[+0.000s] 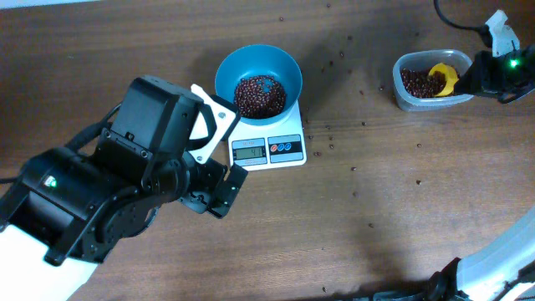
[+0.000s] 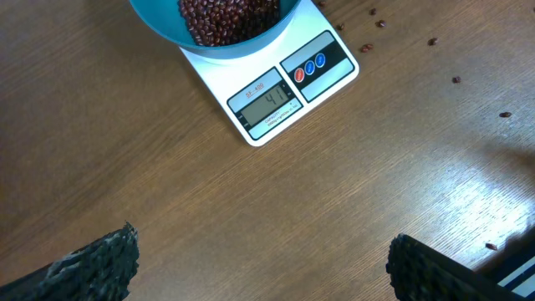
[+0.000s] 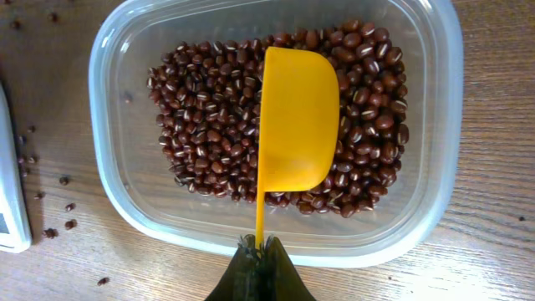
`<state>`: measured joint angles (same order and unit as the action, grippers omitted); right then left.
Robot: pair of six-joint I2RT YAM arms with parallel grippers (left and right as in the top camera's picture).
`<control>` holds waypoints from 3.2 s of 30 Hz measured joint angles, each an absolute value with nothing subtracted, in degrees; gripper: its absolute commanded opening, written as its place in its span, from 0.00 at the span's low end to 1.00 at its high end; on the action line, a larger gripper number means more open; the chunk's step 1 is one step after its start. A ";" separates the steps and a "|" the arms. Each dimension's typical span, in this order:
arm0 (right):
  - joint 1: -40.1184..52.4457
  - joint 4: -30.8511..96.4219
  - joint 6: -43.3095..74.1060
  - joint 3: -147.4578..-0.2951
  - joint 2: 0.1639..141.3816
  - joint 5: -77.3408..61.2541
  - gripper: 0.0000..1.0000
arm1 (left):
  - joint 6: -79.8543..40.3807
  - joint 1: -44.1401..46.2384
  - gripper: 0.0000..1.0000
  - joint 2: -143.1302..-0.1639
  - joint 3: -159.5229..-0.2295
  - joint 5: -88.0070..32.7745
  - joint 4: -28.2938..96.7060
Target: Scoop item into bowl and weigh 50g on scale
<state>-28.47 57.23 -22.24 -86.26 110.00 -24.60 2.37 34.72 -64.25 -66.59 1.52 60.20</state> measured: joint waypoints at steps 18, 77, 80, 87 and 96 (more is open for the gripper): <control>-28.47 57.89 -22.24 -86.26 106.78 -23.86 0.04 | 2.37 34.72 0.99 -64.25 -66.59 1.52 60.20; -40.56 58.50 -13.87 -87.02 101.97 -57.45 0.04 | 2.37 34.72 0.99 -64.25 -66.61 1.52 60.20; -39.42 58.50 -13.45 -87.02 101.97 -61.67 0.04 | 2.37 34.72 0.99 -64.25 -66.61 1.52 60.20; -28.03 58.33 -13.17 -87.02 101.97 -63.55 0.04 | 2.37 34.72 0.99 -64.25 -66.61 1.52 60.20; -13.26 52.14 -13.58 -87.02 102.08 -63.81 0.04 | 2.37 34.72 0.99 -64.25 -66.61 1.52 60.20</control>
